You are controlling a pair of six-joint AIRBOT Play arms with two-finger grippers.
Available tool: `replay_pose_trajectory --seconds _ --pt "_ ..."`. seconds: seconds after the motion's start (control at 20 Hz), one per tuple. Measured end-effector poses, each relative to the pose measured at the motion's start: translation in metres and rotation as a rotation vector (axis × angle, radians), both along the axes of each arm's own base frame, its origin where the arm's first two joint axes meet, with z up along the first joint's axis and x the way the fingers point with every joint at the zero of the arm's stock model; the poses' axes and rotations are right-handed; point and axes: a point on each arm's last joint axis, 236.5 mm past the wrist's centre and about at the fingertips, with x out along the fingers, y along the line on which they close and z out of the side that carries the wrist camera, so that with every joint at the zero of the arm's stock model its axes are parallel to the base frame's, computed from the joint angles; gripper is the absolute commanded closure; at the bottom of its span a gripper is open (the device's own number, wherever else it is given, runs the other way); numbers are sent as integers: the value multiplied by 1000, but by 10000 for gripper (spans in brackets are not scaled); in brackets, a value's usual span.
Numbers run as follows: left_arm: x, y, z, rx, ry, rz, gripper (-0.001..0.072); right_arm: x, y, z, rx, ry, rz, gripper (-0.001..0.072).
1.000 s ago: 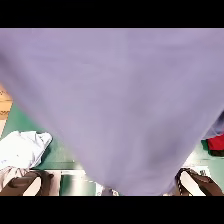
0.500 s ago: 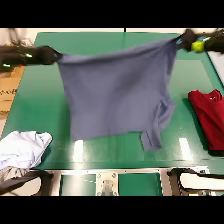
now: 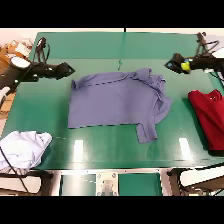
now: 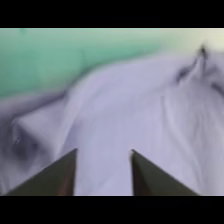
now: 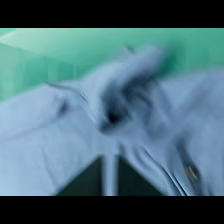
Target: Fold the shirts.
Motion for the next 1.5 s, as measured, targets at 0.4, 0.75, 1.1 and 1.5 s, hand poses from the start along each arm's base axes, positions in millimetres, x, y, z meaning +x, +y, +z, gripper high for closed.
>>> replay_pose_trajectory --seconds 0.4,0.75,1.1,1.5 --pt "-52 42 5 -85 187 -113 690 -163 -34 -71 43 388 -171 130" --pt "-93 56 -13 -38 350 -147 692 -237 33 -156 200 553 -243 334" --pt "-151 66 -40 54 451 -42 688 -212 60 -179 245 467 -218 694" --pt "-198 40 -102 14 637 57 69 -201 11 -138 147 356 -201 694"
